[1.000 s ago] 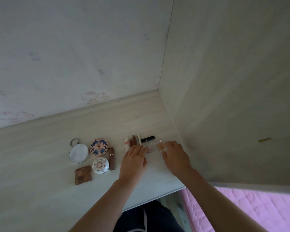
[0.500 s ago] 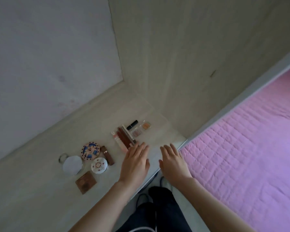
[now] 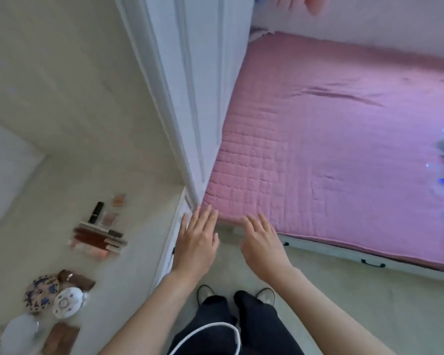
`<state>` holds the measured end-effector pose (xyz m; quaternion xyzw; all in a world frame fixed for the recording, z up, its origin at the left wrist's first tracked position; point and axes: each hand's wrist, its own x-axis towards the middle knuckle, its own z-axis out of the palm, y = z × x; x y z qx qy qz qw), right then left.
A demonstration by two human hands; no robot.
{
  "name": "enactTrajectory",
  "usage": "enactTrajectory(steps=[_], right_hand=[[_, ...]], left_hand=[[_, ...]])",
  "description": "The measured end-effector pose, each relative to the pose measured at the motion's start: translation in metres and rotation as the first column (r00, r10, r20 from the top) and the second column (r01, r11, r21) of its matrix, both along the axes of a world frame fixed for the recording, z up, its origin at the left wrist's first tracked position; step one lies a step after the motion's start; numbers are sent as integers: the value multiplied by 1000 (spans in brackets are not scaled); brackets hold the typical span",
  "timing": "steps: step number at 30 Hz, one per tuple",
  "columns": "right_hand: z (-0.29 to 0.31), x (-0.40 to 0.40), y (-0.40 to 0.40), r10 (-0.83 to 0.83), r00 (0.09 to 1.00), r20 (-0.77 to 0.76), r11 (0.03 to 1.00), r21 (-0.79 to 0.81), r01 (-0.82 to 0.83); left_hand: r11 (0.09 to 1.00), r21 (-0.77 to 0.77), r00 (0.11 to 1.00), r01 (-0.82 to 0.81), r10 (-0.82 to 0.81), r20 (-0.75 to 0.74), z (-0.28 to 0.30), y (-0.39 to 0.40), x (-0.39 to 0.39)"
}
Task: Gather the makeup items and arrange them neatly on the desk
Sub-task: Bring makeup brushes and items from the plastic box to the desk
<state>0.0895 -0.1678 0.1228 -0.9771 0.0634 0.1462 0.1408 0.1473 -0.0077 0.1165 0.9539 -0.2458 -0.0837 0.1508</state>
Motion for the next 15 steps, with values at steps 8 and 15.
enactTrajectory(steps=[8,15], right_hand=[[-4,-74,-109,-275,961,-32,961,-44,274],[-2,-150,-194,-564,826,16,826,-13,564]], left_hand=[[937,77,938,341,-344,38,10,-143,-29],[842,88,845,532,-535,17,11,-259,-73]])
